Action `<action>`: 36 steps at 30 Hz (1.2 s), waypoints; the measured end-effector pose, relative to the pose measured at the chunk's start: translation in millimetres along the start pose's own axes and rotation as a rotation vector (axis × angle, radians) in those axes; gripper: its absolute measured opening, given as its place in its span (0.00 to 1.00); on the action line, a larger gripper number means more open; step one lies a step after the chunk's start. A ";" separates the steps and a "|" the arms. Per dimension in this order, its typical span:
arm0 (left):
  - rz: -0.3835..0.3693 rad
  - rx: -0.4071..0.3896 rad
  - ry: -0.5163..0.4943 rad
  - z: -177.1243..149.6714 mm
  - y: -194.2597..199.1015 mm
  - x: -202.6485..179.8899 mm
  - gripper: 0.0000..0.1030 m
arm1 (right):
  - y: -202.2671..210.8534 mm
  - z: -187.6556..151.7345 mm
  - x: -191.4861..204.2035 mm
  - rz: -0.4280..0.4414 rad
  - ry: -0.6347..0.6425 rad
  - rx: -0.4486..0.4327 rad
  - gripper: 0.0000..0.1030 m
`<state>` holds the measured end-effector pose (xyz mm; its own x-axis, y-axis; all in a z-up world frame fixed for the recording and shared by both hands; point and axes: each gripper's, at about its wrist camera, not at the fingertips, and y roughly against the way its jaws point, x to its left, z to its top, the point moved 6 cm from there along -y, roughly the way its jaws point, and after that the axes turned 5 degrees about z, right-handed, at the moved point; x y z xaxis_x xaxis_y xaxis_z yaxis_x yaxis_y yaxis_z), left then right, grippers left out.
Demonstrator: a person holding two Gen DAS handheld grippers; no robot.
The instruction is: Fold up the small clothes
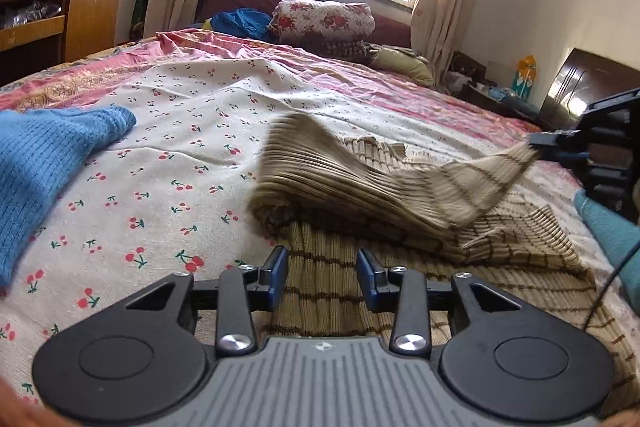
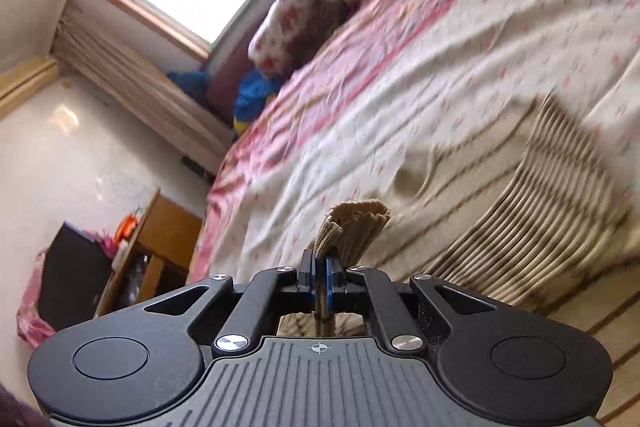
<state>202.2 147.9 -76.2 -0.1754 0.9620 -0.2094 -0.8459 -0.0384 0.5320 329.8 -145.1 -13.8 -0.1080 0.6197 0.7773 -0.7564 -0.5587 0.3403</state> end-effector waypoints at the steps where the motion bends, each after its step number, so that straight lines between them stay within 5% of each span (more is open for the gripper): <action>1: 0.006 0.004 -0.008 -1.1 -1.0 -1.0 0.44 | 5.7 3.8 -6.8 -0.018 0.003 -0.014 0.05; 11: 0.088 0.004 -0.105 3.8 -3.4 -12.7 0.45 | 12.0 -1.1 -82.6 -0.154 -0.055 0.025 0.05; 21: 0.094 -0.041 -0.209 36.3 -23.1 -36.7 0.47 | 20.8 -6.9 -82.4 -0.142 0.020 0.040 0.06; 31: 0.109 0.099 -0.325 25.9 -45.2 -45.7 0.51 | 25.1 -5.3 -93.3 -0.159 -0.008 0.066 0.10; 36: 0.085 0.041 -0.284 49.1 -28.3 -49.0 0.51 | 38.0 6.3 -80.5 -0.192 0.082 0.027 0.10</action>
<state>259.4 115.1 -40.8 -0.0915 0.9932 0.0720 -0.8122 -0.1163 0.5717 313.8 -219.7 -60.0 -0.0161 0.7583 0.6517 -0.7506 -0.4397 0.4931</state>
